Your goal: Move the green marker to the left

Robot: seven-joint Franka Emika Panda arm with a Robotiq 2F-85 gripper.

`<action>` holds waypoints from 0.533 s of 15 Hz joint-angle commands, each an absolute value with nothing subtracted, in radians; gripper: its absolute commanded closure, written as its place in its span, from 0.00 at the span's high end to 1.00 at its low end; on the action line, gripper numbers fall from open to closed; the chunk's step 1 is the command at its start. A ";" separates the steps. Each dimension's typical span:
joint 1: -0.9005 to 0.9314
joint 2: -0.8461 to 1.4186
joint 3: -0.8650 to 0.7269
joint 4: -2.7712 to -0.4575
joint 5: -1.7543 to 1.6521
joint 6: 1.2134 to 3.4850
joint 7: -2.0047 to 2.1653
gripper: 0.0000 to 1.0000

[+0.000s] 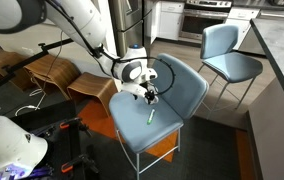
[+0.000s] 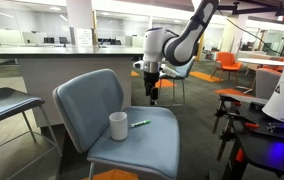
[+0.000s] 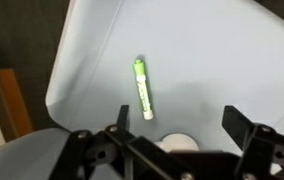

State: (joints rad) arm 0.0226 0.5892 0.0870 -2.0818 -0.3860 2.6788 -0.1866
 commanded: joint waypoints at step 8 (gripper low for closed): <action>-0.008 0.956 0.111 -1.751 -0.361 2.719 -0.450 1.00</action>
State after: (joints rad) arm 0.0155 0.8847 0.0906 -1.8338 -0.3805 2.7180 -0.3934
